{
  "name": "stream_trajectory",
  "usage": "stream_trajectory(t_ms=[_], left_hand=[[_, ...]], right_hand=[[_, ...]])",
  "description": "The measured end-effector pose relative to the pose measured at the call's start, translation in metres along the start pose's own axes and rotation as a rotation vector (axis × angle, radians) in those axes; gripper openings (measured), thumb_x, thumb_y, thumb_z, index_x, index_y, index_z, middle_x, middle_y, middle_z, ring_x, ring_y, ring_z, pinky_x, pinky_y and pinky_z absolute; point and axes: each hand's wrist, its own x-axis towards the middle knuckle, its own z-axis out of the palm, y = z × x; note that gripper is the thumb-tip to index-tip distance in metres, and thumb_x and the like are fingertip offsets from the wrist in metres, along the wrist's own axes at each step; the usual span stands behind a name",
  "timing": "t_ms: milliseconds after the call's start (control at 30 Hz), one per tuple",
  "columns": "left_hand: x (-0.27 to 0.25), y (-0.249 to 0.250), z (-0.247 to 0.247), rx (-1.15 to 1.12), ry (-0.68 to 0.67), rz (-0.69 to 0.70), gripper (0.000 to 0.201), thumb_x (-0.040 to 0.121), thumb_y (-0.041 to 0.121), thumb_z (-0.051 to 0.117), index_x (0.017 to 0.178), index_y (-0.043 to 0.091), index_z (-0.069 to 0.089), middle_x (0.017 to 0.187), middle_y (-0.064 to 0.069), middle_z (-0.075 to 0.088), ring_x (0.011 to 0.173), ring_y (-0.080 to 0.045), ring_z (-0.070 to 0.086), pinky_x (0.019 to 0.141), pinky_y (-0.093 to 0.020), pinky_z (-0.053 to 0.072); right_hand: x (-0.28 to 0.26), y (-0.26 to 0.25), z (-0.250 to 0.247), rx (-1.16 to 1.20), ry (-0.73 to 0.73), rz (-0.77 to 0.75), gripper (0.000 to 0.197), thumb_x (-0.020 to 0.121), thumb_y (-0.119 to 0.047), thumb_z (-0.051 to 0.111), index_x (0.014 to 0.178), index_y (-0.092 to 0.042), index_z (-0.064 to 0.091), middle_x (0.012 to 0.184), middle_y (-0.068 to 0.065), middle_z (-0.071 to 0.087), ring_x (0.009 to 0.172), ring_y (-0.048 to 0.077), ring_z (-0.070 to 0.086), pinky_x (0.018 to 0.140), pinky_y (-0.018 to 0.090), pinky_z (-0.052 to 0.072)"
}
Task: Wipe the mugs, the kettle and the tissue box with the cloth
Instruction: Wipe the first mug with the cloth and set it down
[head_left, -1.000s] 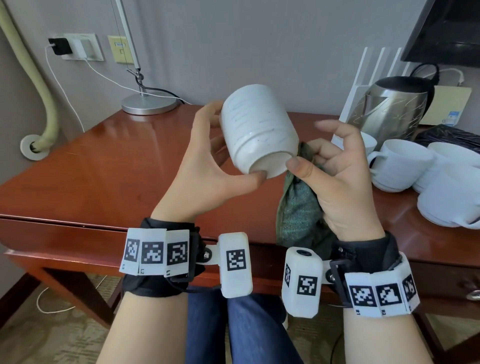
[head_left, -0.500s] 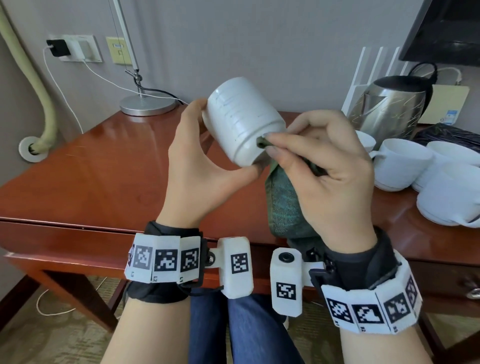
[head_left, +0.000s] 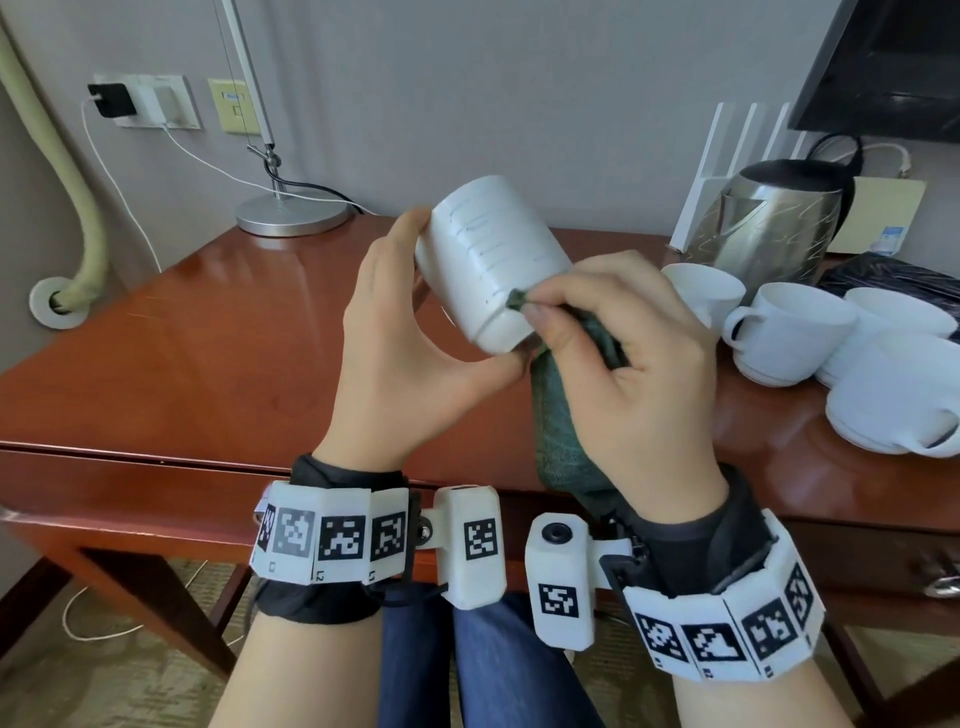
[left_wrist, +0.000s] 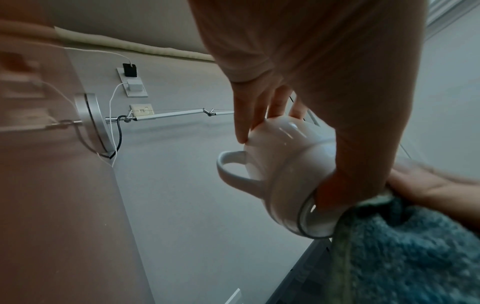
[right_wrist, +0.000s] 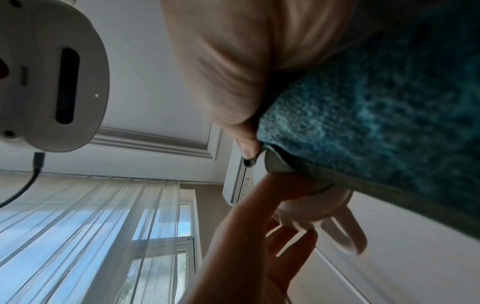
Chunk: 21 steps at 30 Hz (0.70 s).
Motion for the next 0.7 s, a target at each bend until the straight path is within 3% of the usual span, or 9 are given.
stream_trajectory(t_ms=[67, 233, 367, 467, 567, 700], left_hand=[[-0.001, 0.0, 0.001, -0.004, 0.003, -0.008, 0.093, 0.059, 0.021, 0.092, 0.138, 0.007, 0.044, 0.123, 0.008, 0.051, 0.117, 0.005, 0.05, 0.093, -0.012, 0.045], [-0.003, 0.003, -0.004, -0.048, 0.03, -0.023, 0.093, 0.058, 0.022, 0.091, 0.138, 0.007, 0.044, 0.128, -0.002, 0.055, 0.12, -0.01, 0.056, 0.099, -0.031, 0.051], [-0.002, 0.005, -0.002, -0.085, 0.021, -0.06, 0.093, 0.06, 0.028, 0.09, 0.138, 0.008, 0.044, 0.13, -0.003, 0.055, 0.121, -0.014, 0.057, 0.099, -0.037, 0.052], [-0.003, 0.005, -0.001, -0.072, 0.003, -0.076, 0.096, 0.059, 0.028, 0.092, 0.139, 0.009, 0.044, 0.13, -0.002, 0.055, 0.121, -0.012, 0.057, 0.099, -0.036, 0.052], [-0.004, 0.009, 0.0, -0.082, 0.0, -0.069, 0.094, 0.058, 0.033, 0.087, 0.139, 0.011, 0.045, 0.128, 0.001, 0.056, 0.12, -0.011, 0.057, 0.097, -0.033, 0.053], [-0.002, 0.013, -0.001, -0.148, 0.031, -0.093, 0.089, 0.059, 0.039, 0.083, 0.136, 0.015, 0.046, 0.122, 0.01, 0.057, 0.116, -0.006, 0.059, 0.094, -0.025, 0.053]], right_hand=[[0.002, -0.001, 0.0, -0.023, 0.006, -0.013, 0.007, 0.084, 0.008, 0.066, 0.087, 0.003, 0.07, 0.086, 0.011, 0.061, 0.081, 0.013, 0.055, 0.077, 0.015, 0.042], [0.005, 0.016, -0.007, -0.034, 0.102, 0.145, 0.006, 0.088, 0.002, 0.063, 0.088, -0.002, 0.067, 0.088, 0.001, 0.055, 0.082, -0.002, 0.05, 0.078, 0.011, 0.039], [0.0, 0.008, -0.003, 0.022, 0.062, 0.127, 0.004, 0.088, 0.002, 0.063, 0.089, -0.001, 0.066, 0.09, 0.0, 0.055, 0.084, -0.001, 0.051, 0.079, 0.013, 0.04], [0.002, 0.01, -0.002, 0.054, 0.058, 0.143, 0.005, 0.089, -0.001, 0.062, 0.089, -0.004, 0.065, 0.09, 0.001, 0.057, 0.084, 0.006, 0.054, 0.079, 0.017, 0.043], [0.004, 0.021, -0.003, 0.155, 0.103, 0.302, 0.015, 0.092, -0.01, 0.058, 0.091, -0.025, 0.058, 0.089, 0.005, 0.061, 0.083, 0.015, 0.059, 0.077, 0.024, 0.046], [-0.003, 0.019, 0.002, 0.25, 0.133, 0.398, 0.017, 0.093, -0.011, 0.056, 0.092, -0.028, 0.055, 0.086, -0.01, 0.061, 0.081, 0.002, 0.058, 0.076, 0.017, 0.044]])
